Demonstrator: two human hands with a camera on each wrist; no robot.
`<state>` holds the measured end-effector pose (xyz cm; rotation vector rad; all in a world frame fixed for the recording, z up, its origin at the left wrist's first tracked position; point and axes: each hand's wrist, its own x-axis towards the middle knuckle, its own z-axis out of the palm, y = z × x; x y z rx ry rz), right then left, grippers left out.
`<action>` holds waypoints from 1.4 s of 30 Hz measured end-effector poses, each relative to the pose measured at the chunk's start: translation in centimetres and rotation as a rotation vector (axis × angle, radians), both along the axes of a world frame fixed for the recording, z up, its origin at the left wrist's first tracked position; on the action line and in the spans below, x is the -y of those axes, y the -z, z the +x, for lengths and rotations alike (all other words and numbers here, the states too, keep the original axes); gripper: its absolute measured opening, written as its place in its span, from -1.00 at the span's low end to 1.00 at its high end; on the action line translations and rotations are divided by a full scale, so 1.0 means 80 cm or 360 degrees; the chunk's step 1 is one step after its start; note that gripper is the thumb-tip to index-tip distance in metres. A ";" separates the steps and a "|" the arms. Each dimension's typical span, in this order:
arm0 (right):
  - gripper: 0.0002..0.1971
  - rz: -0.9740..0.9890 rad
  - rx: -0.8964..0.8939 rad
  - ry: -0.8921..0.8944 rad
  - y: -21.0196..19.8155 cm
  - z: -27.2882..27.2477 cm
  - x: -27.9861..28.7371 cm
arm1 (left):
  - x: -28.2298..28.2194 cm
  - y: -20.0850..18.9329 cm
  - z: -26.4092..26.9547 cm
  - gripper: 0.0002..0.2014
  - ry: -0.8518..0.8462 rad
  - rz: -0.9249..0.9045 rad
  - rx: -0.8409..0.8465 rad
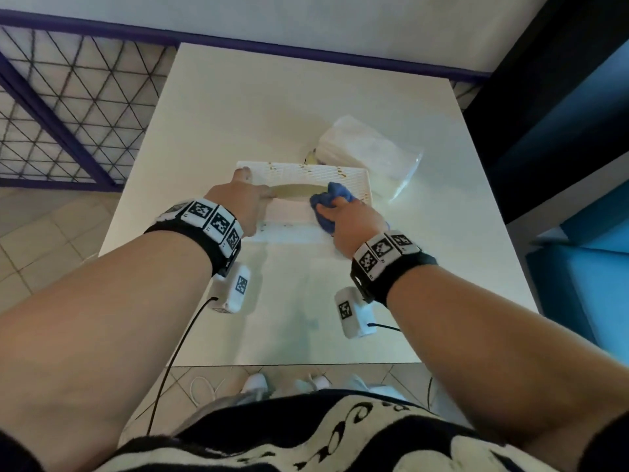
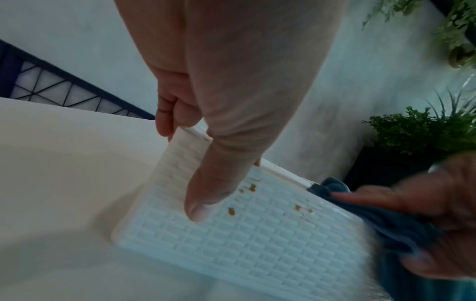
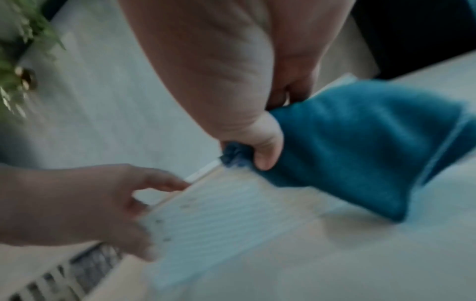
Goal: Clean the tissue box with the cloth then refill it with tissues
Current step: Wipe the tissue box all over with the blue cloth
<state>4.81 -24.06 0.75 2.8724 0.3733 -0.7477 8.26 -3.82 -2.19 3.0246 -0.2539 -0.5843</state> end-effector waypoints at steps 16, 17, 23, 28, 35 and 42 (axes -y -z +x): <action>-0.49 0.0259 0.0050 0.0266 -0.018 -0.030 0.047 | 0.001 -0.018 -0.015 -0.30 0.0131 0.0019 -0.0062; -0.55 0.0275 0.0044 0.0305 -0.028 -0.034 0.047 | 0.000 -0.019 -0.018 -0.28 0.0163 0.0049 -0.0076; -0.38 0.0352 0.0238 0.0501 -0.081 -0.033 0.067 | 0.042 -0.032 -0.044 -0.06 0.0456 0.0266 0.0081; -0.41 0.0507 0.0015 0.0429 -0.016 -0.041 0.042 | 0.105 -0.016 -0.057 -0.61 0.0485 -0.0119 -0.0004; -0.31 0.0343 0.0059 0.0492 0.023 0.001 0.026 | 0.110 -0.015 -0.052 -0.72 0.0362 -0.0272 -0.0007; -0.35 0.0177 0.0063 0.0291 0.034 -0.021 0.029 | 0.106 -0.016 -0.051 -0.68 0.0374 -0.0284 -0.0022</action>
